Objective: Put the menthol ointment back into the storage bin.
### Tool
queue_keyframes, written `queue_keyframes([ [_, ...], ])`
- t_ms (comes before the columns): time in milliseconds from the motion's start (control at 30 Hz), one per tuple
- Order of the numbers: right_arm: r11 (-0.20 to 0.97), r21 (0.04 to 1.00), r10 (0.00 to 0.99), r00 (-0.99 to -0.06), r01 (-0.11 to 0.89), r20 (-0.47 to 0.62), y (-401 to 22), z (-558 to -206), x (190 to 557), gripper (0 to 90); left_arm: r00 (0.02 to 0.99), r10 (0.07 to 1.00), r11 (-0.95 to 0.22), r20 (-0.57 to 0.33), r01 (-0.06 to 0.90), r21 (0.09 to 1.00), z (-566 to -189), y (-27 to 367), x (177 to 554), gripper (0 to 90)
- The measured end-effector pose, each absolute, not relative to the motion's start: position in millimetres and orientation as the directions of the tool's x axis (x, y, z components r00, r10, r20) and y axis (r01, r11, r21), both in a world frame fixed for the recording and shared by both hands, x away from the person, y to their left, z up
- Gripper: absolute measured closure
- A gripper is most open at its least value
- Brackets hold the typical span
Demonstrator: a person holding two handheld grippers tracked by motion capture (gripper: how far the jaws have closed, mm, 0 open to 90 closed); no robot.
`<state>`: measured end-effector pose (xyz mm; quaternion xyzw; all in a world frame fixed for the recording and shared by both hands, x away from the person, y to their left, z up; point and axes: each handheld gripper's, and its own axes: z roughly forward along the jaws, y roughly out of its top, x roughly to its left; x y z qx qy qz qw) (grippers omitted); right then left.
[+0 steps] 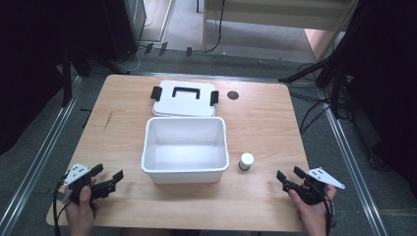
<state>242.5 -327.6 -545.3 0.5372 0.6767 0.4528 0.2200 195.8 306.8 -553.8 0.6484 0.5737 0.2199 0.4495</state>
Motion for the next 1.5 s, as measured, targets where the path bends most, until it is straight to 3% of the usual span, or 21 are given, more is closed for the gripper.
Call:
queue_keyframes([
  [233, 0.063, 0.824, 0.924, -0.345, 0.562, 0.164, -317.4, -541.9, 245.5, 25.6, 0.245, 0.942, 0.062, -0.23, 0.546, 0.836, -553.8, 306.3, 196.2, 15.1],
  [567, 0.243, 0.741, 0.897, -0.436, 0.626, 0.074, -291.1, -515.5, 259.8, 26.5, 0.248, 0.939, 0.07, -0.239, 0.543, 0.837, -554.0, 307.3, 195.6, 15.1],
  [733, 0.423, 0.615, 0.846, -0.532, 0.666, -0.006, -264.9, -498.1, 273.1, 26.4, 0.25, 0.939, 0.066, -0.236, 0.545, 0.836, -554.0, 307.3, 195.6, 15.1],
  [900, 0.524, 0.531, 0.801, -0.597, 0.666, -0.041, -248.9, -490.6, 280.1, 26.3, 0.25, 0.94, 0.064, -0.234, 0.544, 0.837, -554.0, 306.9, 195.5, 15.1],
  [933, 0.568, 0.478, 0.781, -0.622, 0.67, -0.056, -239.5, -487.1, 285.2, 26.3, 0.25, 0.94, 0.063, -0.234, 0.545, 0.836, -553.9, 306.9, 195.5, 15.1],
  [1300, 0.689, 0.21, 0.717, -0.694, 0.694, -0.059, -203.2, -467.6, 316.6, 26.4, 0.252, 0.939, 0.063, -0.235, 0.545, 0.836, -554.0, 306.7, 195.3, 15.1],
  [1500, 0.715, 0.149, 0.696, -0.715, 0.683, -0.062, -182.4, -461.8, 332.4, 28.3, 0.253, 0.938, 0.065, -0.238, 0.545, 0.836, -554.0, 307.0, 195.1, 15.1],
])
